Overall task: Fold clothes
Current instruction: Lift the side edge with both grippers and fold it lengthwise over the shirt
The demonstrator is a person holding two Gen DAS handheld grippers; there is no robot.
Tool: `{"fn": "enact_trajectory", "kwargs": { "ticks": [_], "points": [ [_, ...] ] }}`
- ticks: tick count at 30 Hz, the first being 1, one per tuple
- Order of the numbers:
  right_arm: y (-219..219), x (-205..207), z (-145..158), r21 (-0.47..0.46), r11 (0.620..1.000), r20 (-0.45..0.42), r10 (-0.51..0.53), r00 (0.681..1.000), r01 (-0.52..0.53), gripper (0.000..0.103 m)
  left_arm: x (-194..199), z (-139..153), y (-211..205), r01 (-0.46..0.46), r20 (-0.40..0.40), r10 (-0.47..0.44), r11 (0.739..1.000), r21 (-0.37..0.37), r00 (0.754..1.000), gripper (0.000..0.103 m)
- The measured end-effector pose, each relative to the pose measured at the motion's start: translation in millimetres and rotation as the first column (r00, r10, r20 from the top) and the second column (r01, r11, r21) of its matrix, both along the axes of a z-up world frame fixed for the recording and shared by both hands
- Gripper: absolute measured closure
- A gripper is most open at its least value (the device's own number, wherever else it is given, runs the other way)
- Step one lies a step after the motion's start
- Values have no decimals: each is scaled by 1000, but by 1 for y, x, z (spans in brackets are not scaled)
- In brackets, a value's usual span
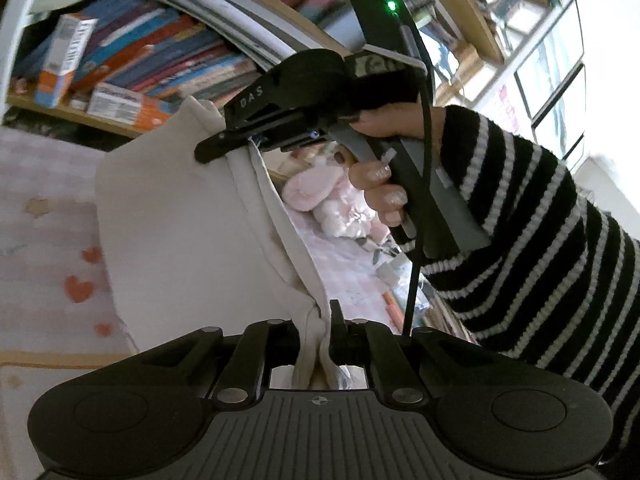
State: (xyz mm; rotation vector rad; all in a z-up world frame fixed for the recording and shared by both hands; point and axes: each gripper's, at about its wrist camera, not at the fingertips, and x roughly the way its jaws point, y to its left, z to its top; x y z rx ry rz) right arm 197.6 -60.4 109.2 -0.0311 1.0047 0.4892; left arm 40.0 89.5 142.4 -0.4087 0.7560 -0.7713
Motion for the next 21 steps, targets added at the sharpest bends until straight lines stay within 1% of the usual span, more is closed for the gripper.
{"fn": "enact_trajectory", "kwargs": {
  "ticks": [4,6,9,12,15,17,21],
  "points": [
    [-62,1,-7,74,997,21,1,1000,-2,95,-4,-4,-53,-7,-10,8,998,58,1000,95],
    [-90,2,-15,111,994,18,-5,1000,3,95,-6,-12,-78,-14,-35,17,997,82,999,95],
    [-130,0,-34,161,987,17,-19,1000,16,95,-8,-25,-111,-17,-75,26,992,126,997,95],
    [-163,-5,-60,176,983,12,-49,999,46,95,-6,-42,-140,1,-107,20,981,196,994,95],
    [-195,-7,-89,218,970,-29,-102,994,106,95,-4,-58,-165,32,-132,3,966,258,991,95],
    [-211,-7,-108,245,957,-76,-143,987,158,95,-4,-70,-180,53,-150,-8,954,295,989,95],
    [-233,-7,-138,262,937,-154,-196,968,231,95,-4,-90,-202,78,-179,-11,927,366,984,94]
  ]
}}
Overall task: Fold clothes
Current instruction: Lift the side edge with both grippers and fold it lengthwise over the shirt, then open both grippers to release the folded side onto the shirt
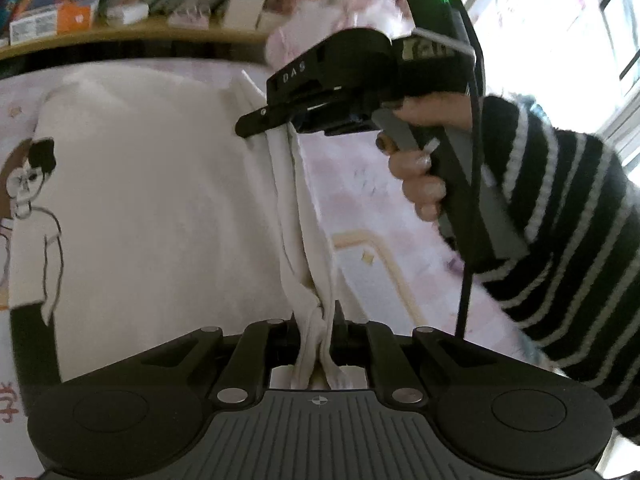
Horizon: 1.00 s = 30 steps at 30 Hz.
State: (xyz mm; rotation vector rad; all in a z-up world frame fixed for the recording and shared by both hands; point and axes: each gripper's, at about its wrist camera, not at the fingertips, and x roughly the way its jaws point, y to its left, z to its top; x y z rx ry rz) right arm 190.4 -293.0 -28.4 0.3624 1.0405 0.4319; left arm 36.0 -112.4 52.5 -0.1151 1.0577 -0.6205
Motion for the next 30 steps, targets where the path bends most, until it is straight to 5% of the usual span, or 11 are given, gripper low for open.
{"fn": "enact_trajectory", "kwargs": {
  "ticks": [7,14,18,22,24,30],
  "points": [
    [-16,-4,-15,75,996,-41,-35,999,38,93,-9,-6,-8,-26,32,24,997,70,999,90],
    [-27,1,-14,114,991,-52,-60,997,66,75,-19,0,-9,-32,71,24,994,106,997,90],
    [-31,7,-14,126,988,-66,-77,995,85,75,-38,0,-11,-20,83,10,992,126,997,89],
    [-30,12,-15,121,988,-74,-93,993,101,78,-34,-1,-16,-3,103,-12,989,146,995,94],
    [-29,12,-12,131,987,-75,-89,993,98,94,-39,6,-19,37,151,-65,982,183,986,96],
    [-32,4,11,197,975,-50,-92,994,100,94,-43,28,-17,106,213,-151,972,209,965,94]
  ]
}}
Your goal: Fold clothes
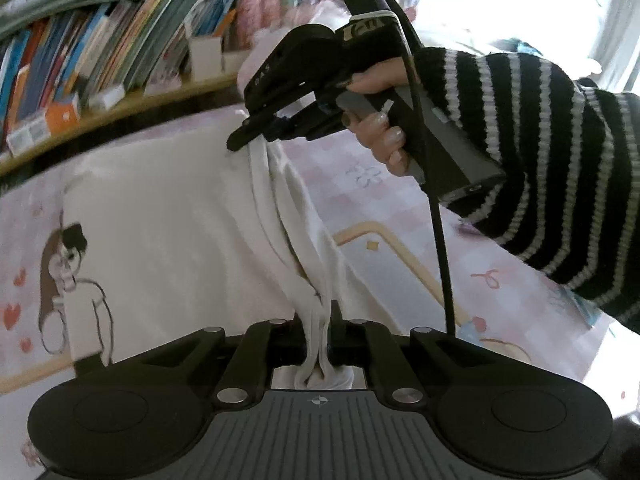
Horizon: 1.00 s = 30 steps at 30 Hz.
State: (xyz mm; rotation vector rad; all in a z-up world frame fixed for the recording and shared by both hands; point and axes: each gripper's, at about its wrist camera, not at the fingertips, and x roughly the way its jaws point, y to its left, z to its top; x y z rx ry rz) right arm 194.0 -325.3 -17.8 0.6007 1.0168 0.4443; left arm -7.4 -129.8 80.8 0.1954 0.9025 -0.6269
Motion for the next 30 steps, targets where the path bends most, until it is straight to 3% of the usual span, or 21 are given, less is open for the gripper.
{"fn": "enact_trajectory", "kwargs": {
  "ticks": [2,4,5,9,10,14,17,21,25,30],
  "points": [
    [-1,-2,0,-25,1000,-12,-9,1000,9,93,1,-5,-1,16,-17,-16,1000,6,1000,88],
    [1,-3,-7,-131,991,-31,-17,999,13,80,-2,-9,-1,65,-53,-64,998,3,997,85],
    [2,-5,-10,-190,982,-32,-23,999,16,68,-4,-11,-1,94,-73,-94,996,-1,993,80],
    [-7,-23,-10,-219,976,-14,-21,1000,18,62,-17,-6,12,150,-83,-154,987,-47,985,60],
    [-11,-30,-8,-211,977,-5,-22,1000,21,60,-18,-4,20,133,-75,-137,989,-60,988,53],
    [-23,-67,2,-222,975,25,-22,999,27,54,-16,-2,66,-58,-41,55,994,-90,998,47],
    [-29,-99,11,-214,976,27,-34,999,39,53,-11,-7,99,-219,-16,218,972,-80,976,46],
    [-34,-146,19,-194,980,18,-47,999,50,52,-9,-20,135,-353,11,354,935,-45,935,46],
    [-22,-184,23,-182,983,-15,3,1000,-6,52,-16,-30,149,-423,1,423,906,-25,906,46],
    [5,-208,27,-157,985,-48,65,997,-71,52,-18,-38,144,-419,8,419,908,-11,908,46]
  ]
}}
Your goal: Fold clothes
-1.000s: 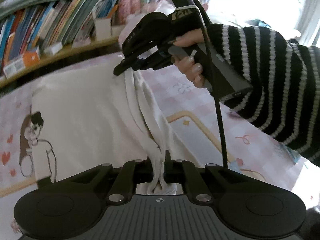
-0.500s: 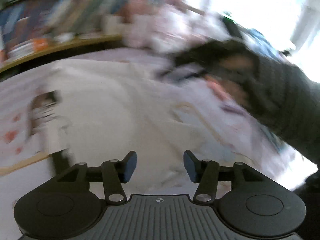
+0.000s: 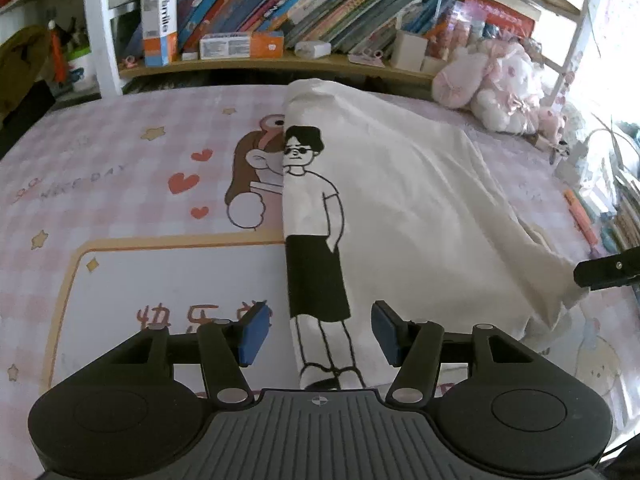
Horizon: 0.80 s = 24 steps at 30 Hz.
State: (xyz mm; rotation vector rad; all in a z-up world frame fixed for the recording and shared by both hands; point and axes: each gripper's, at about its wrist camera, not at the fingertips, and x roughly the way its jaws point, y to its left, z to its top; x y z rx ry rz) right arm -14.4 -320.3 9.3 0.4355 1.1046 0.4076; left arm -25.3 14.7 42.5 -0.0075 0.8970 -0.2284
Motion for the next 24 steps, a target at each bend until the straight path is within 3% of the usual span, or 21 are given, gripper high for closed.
{"fn": "enact_trajectory", "kwargs": {
  "ticks": [4,7,8,9,10,14,17,21,24],
  "points": [
    [17,-8,16,-46,999,69,29,997,-26,51,-4,0,-9,35,25,-36,999,36,999,46],
    [24,-3,9,-89,995,32,44,999,-41,49,-12,2,-14,78,44,-80,996,50,996,45],
    [25,0,2,-97,994,2,42,999,-41,56,-15,1,-16,96,48,-99,993,67,994,45],
    [25,2,-4,-100,994,-22,36,999,-38,81,-18,0,-19,115,51,-120,989,88,991,45],
    [24,5,-8,-83,996,-46,26,999,-30,93,-21,0,-22,134,53,-140,985,110,989,45],
    [9,3,21,146,989,22,-40,999,37,95,-36,-3,-34,204,72,-222,959,194,972,34],
    [2,4,47,267,963,76,-60,995,38,95,-42,-7,-42,221,85,-249,942,254,965,33],
    [4,6,64,286,958,108,-49,993,17,95,-42,-14,-46,156,118,-210,921,357,970,34],
    [2,1,61,260,965,97,-53,994,26,95,-41,-15,-36,128,122,-181,926,354,976,51]
  ]
}}
